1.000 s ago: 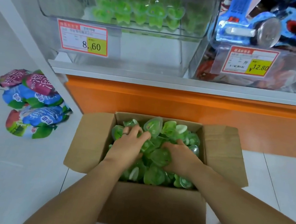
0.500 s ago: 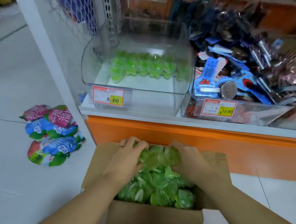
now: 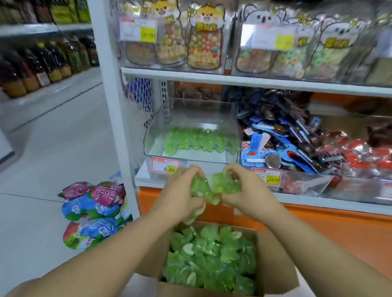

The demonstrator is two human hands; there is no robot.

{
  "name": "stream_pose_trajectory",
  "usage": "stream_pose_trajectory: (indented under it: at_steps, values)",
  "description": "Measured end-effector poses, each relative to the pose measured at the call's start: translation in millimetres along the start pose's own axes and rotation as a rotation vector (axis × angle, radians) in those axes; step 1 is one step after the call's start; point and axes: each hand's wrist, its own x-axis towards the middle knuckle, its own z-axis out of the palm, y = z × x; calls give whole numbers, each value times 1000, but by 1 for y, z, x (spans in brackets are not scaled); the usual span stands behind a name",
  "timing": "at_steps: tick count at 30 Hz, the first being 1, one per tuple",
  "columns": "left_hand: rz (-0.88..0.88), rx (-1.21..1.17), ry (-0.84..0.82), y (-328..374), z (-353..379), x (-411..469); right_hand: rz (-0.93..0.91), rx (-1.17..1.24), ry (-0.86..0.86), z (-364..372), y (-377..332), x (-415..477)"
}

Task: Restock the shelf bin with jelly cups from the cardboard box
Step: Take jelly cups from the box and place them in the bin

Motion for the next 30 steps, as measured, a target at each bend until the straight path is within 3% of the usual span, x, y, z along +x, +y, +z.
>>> stream_pose_trajectory:
  at_steps: [11,19,23,26,30]
  values:
    - [134,53,167,76,-65,28,-35,112,185,-61,-46,14]
    - [74,34,118,15,-62,117,45,154,252,-18,-24,109]
    - [44,2,-78,-35,-52,163,155,103,162,17,-1,156]
    - [0,22,-304,-63,-40,178,257,38,0,36,18,174]
    - [-25,73,-474,-87,-24,186,304,-62,-228,42,29,184]
